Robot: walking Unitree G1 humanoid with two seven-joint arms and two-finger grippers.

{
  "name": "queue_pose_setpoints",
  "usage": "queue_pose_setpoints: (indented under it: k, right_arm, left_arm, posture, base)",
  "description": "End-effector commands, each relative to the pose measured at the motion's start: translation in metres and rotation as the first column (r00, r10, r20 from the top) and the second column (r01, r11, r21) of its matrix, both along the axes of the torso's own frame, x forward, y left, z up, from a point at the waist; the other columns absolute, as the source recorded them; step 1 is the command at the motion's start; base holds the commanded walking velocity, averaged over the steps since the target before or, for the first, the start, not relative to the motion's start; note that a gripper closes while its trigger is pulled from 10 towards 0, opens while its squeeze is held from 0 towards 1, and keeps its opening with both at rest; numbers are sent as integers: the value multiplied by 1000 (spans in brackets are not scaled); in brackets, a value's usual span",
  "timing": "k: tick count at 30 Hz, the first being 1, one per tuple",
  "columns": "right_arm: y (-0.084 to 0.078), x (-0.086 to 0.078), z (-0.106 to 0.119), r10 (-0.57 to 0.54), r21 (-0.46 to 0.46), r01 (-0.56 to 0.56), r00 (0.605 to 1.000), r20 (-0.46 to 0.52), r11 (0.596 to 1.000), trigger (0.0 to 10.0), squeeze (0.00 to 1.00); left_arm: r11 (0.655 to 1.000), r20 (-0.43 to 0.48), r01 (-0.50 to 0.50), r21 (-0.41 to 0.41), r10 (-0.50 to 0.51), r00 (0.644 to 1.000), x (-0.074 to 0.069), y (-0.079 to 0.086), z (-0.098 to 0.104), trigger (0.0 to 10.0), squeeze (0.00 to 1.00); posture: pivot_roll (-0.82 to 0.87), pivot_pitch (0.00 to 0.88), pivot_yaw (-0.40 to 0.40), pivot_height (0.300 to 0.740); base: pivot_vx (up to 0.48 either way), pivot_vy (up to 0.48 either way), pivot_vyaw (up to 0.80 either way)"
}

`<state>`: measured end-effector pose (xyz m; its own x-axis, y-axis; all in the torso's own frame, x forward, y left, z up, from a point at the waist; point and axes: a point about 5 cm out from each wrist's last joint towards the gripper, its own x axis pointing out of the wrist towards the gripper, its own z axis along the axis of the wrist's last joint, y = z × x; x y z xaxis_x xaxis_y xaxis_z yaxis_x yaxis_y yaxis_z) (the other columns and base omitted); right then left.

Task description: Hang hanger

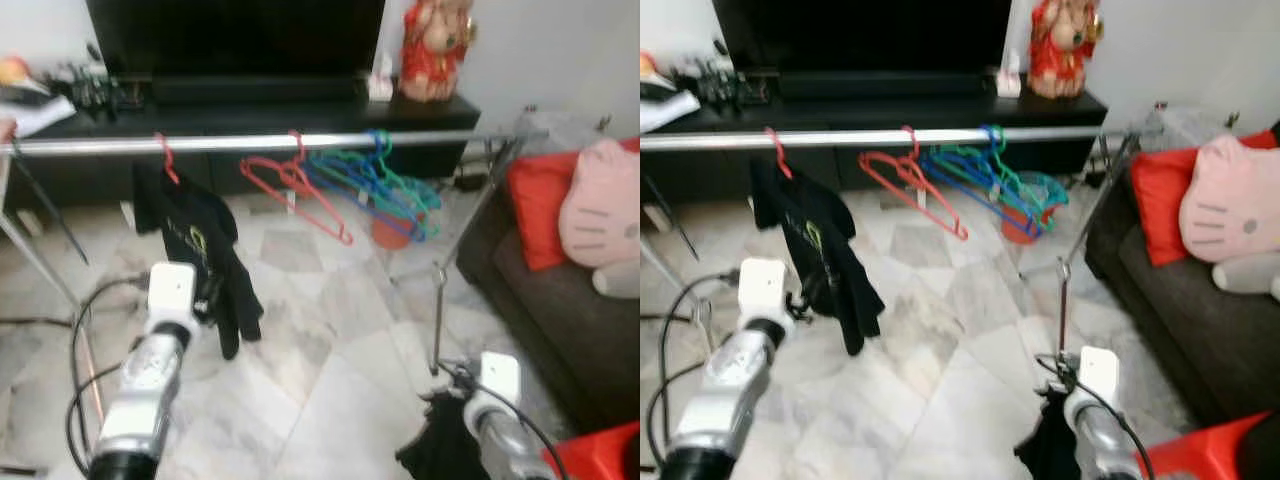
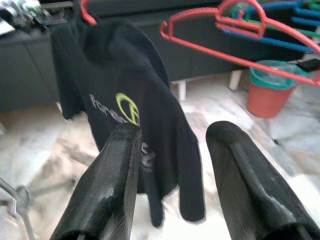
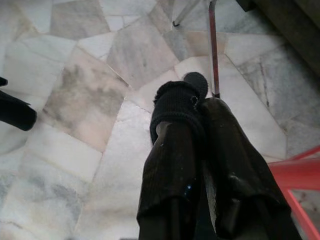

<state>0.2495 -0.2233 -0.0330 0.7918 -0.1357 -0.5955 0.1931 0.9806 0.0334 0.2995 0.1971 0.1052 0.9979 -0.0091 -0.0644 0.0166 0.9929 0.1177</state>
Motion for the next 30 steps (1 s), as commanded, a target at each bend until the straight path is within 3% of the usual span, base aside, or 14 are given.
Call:
queue_pose_setpoints:
  k: [1,12,17,30]
  right_arm:
    - [-16,-11,-4,-41,-14,40,999,-27,999,10000,0]
    - [-37,-35,-15,-75,-19,74,991,-114,997,10000,0]
    - [-35,-39,-18,-65,-31,61,988,-139,998,10000,0]
    - [-33,-39,-20,-61,-32,57,988,-144,998,10000,0]
  left_arm:
    - [999,15,40,-13,-40,999,3,-13,5,10000,0]
    - [999,16,42,-15,-42,999,3,-14,7,10000,0]
    - [999,18,42,-15,-42,999,3,-15,7,10000,0]
    - [999,19,42,-17,-41,999,3,-15,7,10000,0]
  posture:
    - [8,0,-76,740]
    - [8,0,-77,740]
    - [8,0,-79,740]
    - [8,0,-80,740]
  base:
    - [285,0,0]
    - [284,0,0]
    - [285,0,0]
    - [288,0,540]
